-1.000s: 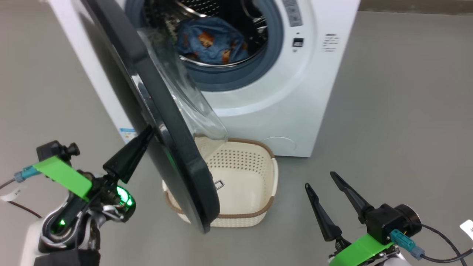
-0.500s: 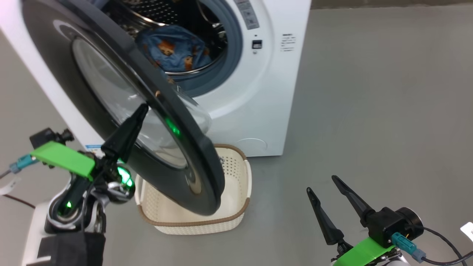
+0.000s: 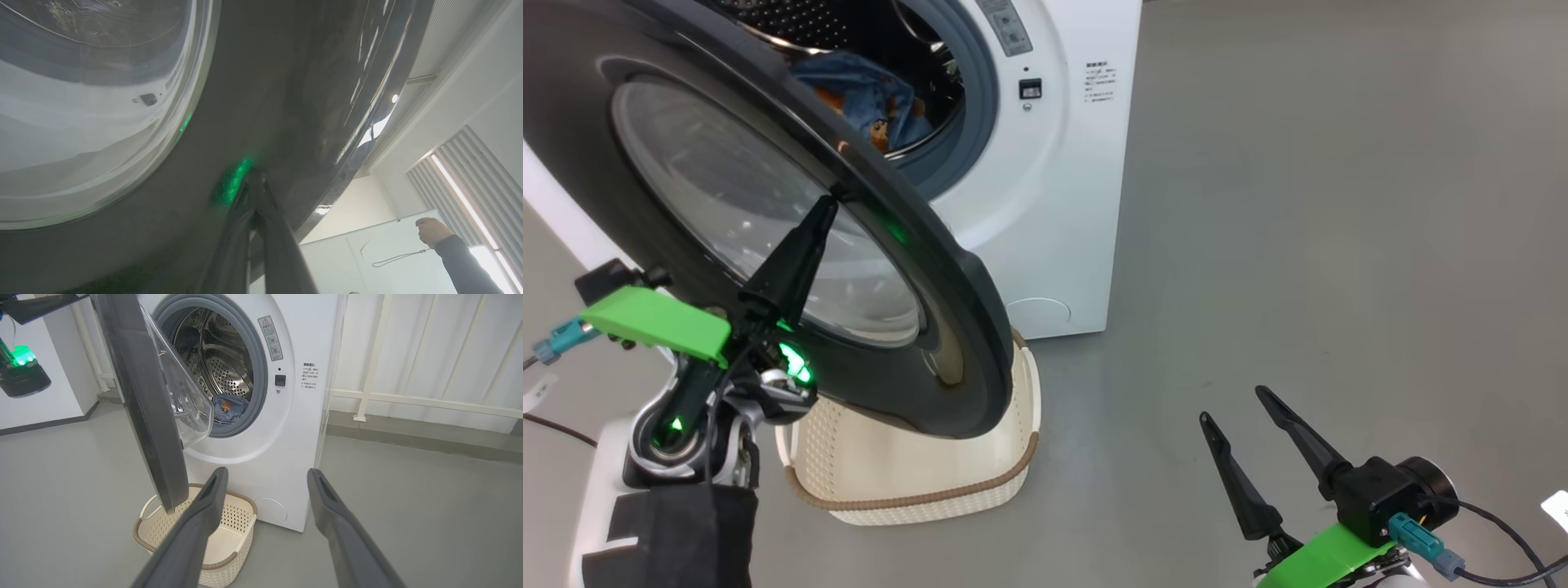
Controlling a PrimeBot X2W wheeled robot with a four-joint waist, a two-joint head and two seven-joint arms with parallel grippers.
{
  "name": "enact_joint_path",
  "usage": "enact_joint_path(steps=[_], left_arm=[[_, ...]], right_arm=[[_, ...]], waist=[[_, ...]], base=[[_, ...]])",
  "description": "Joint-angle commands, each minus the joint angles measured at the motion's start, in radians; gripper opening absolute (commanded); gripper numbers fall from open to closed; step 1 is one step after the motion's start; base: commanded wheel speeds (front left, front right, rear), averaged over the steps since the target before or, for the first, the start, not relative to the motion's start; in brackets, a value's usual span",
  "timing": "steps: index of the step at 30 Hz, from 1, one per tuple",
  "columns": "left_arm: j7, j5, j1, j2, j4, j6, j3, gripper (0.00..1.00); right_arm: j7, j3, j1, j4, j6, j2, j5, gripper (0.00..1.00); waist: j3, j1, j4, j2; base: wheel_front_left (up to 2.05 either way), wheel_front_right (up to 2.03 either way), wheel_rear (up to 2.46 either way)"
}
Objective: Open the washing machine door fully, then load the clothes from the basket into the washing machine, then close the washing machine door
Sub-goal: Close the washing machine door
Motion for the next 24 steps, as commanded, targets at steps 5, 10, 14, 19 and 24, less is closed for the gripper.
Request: enact_joint_path(steps=[5, 10, 14, 19, 24], left_arm=[[-0.011, 0.022, -0.044, 0.019, -0.016, -0.010, 0.028, 0.00], [-0.028, 0.076, -0.020, 0.039, -0.033, -0.010, 0.013, 0.00], [-0.083, 0.156, 0.026, 0.075, -0.079, -0.010, -0.009, 0.00], [-0.228, 0.300, 0.129, 0.135, -0.173, -0.010, -0.065, 0.88], [-0.428, 0.519, 0.221, 0.225, -0.187, -0.010, -0.152, 1.00]], right_arm=[[-0.005, 0.018, -0.018, -0.029, 0.006, 0.005, 0.004, 1.00], [-0.005, 0.017, -0.017, -0.031, 0.006, 0.012, 0.004, 1.00], [-0.005, 0.011, -0.014, -0.035, 0.006, 0.019, 0.005, 1.00], [-0.005, -0.027, 0.004, -0.046, 0.006, 0.027, 0.005, 1.00], [-0.005, -0.055, 0.017, -0.061, 0.006, 0.024, 0.000, 1.00]], waist=[[-0.004, 0.0000, -0.009, 0.0000], [-0.009, 0.0000, -0.011, 0.0000], [-0.015, 0.0000, -0.018, 0.0000], [-0.024, 0.0000, -0.008, 0.0000], [-0.034, 0.0000, 0.003, 0.0000]], base=[[0.00, 0.00, 0.00], [0.00, 0.00, 0.00], [0.00, 0.00, 0.00], [0.00, 0.00, 0.00], [0.00, 0.00, 0.00]])
